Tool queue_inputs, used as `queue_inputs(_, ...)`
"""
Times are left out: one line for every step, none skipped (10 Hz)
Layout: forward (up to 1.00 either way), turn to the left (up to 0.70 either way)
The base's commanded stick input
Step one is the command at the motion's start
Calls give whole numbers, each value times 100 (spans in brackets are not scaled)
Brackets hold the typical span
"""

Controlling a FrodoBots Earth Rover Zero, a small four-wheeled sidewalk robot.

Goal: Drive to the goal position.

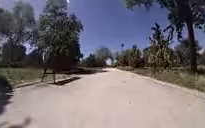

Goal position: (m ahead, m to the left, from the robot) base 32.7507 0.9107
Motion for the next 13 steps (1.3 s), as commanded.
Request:
queue_inputs(70,1)
queue_inputs(70,1)
queue_inputs(70,1)
queue_inputs(70,1)
queue_inputs(70,1)
queue_inputs(70,1)
queue_inputs(70,1)
queue_inputs(70,1)
queue_inputs(70,-2)
queue_inputs(70,-9)
queue_inputs(70,-11)
queue_inputs(70,-4)
queue_inputs(70,1)
